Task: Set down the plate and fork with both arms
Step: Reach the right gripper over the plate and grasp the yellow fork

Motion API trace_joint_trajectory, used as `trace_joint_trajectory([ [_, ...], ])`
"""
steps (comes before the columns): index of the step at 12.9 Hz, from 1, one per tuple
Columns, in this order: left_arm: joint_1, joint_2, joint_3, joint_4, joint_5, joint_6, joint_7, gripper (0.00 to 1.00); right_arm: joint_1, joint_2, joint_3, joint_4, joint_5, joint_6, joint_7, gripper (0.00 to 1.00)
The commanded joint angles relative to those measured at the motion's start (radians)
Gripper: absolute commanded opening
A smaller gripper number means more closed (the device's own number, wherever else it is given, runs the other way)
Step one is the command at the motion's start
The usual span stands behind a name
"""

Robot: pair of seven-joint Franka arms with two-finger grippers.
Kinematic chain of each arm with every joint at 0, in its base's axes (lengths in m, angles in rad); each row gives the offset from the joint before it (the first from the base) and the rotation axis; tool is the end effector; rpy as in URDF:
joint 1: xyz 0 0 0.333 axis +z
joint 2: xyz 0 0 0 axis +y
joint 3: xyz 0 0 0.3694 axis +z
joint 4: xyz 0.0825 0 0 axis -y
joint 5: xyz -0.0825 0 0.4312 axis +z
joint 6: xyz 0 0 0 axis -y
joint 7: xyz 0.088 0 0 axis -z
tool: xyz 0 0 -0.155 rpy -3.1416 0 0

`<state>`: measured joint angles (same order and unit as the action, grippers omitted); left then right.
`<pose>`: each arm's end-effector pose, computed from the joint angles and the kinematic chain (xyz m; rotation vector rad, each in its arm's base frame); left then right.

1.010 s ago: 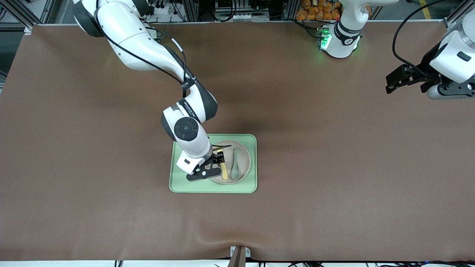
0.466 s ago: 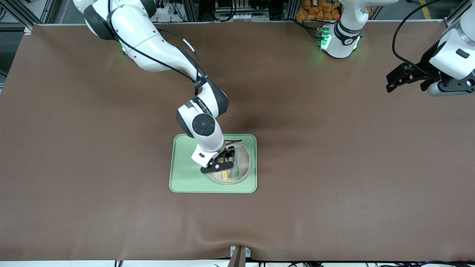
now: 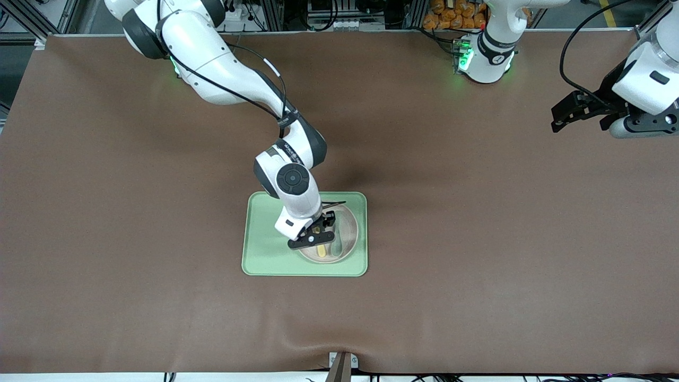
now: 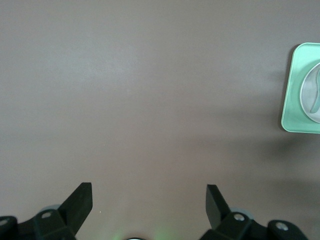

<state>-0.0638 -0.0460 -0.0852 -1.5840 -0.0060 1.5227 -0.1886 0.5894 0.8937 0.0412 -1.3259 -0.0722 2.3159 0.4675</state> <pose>0.5726 -0.0881 0.6460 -3.1403 -0.0620 0.0245 0.6815 0.4836 0.1599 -3.0935 -0.2987 -0.1485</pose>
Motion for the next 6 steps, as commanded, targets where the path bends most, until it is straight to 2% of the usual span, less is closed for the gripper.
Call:
trace_joint_trajectory([
  [1,0.007,-0.02,-0.005,-0.014,-0.011,0.014,0.014,1.0,0.01,0.019,-0.001,0.014,-0.031,0.014,0.023,0.5],
  [4,0.01,-0.02,-0.005,-0.011,-0.011,0.014,0.015,1.0,0.01,0.021,-0.001,0.014,-0.032,0.014,0.022,0.43],
  [5,0.007,-0.02,-0.005,-0.011,-0.011,0.014,0.014,1.0,0.012,0.021,-0.001,0.014,-0.031,0.014,0.022,0.36],
  [6,0.006,-0.018,-0.005,-0.007,-0.009,0.014,0.015,1.0,0.012,0.021,-0.001,0.014,-0.031,0.014,0.023,0.36],
])
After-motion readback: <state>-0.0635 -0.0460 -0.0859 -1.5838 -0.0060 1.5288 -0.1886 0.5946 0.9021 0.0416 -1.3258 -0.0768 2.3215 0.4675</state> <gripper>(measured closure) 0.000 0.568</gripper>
